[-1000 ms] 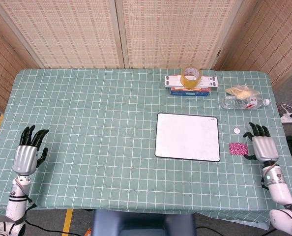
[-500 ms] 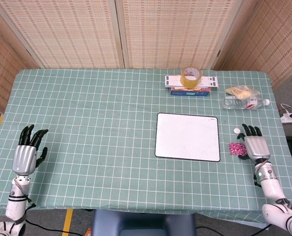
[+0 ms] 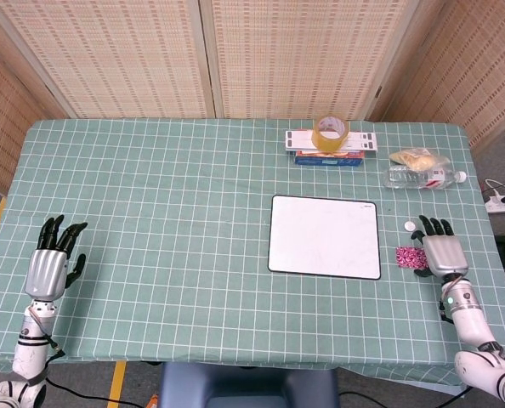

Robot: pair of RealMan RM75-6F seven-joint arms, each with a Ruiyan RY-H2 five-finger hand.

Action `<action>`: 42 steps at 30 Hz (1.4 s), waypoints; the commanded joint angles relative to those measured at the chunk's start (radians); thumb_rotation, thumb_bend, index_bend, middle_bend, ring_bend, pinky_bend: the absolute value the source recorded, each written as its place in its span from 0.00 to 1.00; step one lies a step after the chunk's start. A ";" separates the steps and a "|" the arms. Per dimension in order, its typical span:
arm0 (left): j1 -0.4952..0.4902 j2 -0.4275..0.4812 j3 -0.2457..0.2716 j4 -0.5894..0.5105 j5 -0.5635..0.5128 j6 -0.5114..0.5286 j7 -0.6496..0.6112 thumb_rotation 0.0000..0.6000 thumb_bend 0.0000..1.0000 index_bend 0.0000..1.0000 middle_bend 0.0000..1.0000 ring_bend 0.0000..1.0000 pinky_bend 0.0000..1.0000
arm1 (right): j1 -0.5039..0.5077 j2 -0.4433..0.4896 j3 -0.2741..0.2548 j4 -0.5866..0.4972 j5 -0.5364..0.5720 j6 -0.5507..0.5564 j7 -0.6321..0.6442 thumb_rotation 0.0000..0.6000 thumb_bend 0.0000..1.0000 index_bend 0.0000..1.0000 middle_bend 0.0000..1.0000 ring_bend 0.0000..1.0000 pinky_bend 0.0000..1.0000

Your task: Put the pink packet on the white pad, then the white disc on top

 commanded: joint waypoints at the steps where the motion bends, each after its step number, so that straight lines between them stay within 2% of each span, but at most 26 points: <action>1: 0.000 0.001 0.000 -0.004 0.000 0.001 0.003 1.00 0.39 0.17 0.22 0.00 0.00 | 0.003 0.000 -0.002 -0.001 0.003 -0.006 -0.007 1.00 0.10 0.31 0.00 0.00 0.00; 13: 0.003 0.008 0.000 -0.015 -0.005 -0.009 0.004 1.00 0.39 0.17 0.22 0.00 0.00 | 0.016 -0.008 -0.003 0.002 0.024 -0.027 -0.039 1.00 0.17 0.31 0.00 0.00 0.00; 36: 0.008 0.011 0.000 -0.010 -0.011 -0.024 -0.013 1.00 0.39 0.17 0.22 0.00 0.00 | 0.032 -0.019 -0.003 0.003 0.061 -0.057 -0.075 1.00 0.17 0.33 0.00 0.00 0.00; 42: 0.007 0.011 -0.001 -0.009 -0.012 -0.029 -0.015 1.00 0.39 0.18 0.22 0.00 0.00 | 0.042 -0.025 0.001 0.012 0.067 -0.070 -0.075 1.00 0.17 0.37 0.00 0.00 0.00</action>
